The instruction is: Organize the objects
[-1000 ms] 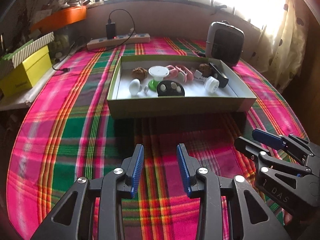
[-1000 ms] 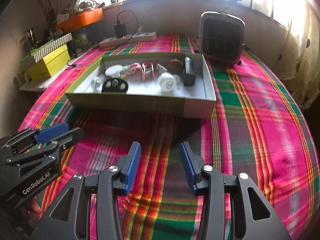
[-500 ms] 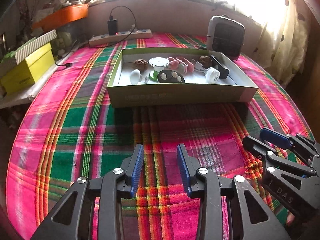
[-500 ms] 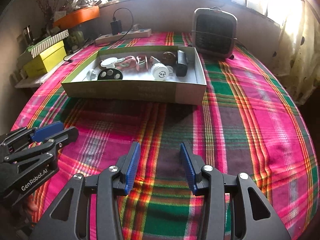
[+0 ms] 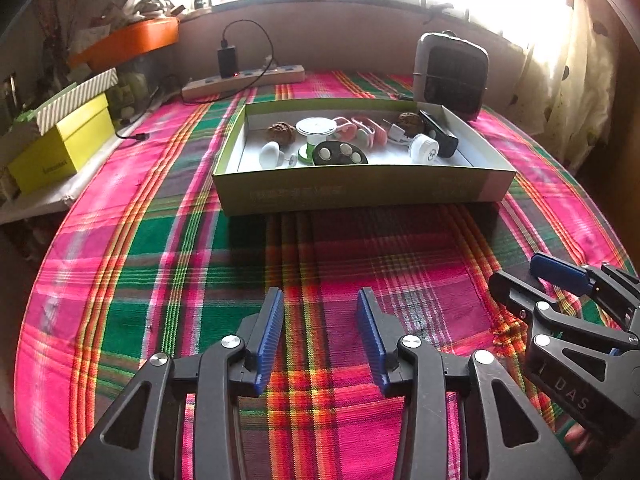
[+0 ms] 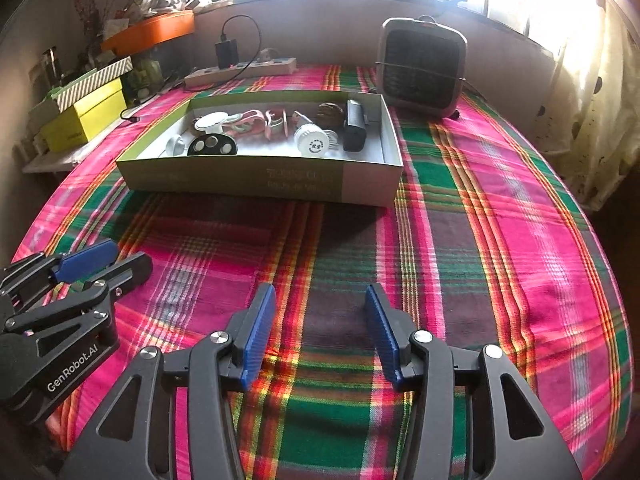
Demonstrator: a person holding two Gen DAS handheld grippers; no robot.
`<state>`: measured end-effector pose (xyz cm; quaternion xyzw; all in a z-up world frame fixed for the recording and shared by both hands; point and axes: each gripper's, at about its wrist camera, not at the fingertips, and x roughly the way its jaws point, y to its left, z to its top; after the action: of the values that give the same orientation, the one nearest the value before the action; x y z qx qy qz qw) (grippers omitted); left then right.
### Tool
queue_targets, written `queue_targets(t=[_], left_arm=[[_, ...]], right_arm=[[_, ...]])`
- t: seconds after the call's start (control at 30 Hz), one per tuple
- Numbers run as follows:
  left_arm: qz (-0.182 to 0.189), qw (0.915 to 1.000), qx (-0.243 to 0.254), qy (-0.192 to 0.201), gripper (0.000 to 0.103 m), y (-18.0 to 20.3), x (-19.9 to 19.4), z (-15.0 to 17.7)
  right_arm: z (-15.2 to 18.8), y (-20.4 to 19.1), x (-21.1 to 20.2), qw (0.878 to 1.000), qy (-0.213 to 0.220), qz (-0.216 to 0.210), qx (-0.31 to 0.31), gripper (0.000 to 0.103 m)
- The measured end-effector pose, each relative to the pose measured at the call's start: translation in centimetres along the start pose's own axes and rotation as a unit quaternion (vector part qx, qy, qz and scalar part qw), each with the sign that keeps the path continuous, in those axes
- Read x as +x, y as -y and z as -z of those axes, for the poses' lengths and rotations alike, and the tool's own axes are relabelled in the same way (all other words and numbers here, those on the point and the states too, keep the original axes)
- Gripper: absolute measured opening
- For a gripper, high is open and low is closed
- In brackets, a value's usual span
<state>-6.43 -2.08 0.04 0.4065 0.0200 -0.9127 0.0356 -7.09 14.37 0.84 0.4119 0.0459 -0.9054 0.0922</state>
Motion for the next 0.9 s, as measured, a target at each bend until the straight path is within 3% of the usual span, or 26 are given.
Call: queue_targets(t=[0.13,0.9], left_arm=[[0.0,1.0,0.0,0.0,0.037,-0.04,-0.01,0.0],[0.0,1.0,0.0,0.0,0.037,-0.02,-0.07,-0.04]], right_arm=[[0.06,0.41,0.08,1.0,-0.004,0.009,0.011,0.06],[0.11,0.3,0.08,1.0,-0.004,0.01,0.009,0.06]])
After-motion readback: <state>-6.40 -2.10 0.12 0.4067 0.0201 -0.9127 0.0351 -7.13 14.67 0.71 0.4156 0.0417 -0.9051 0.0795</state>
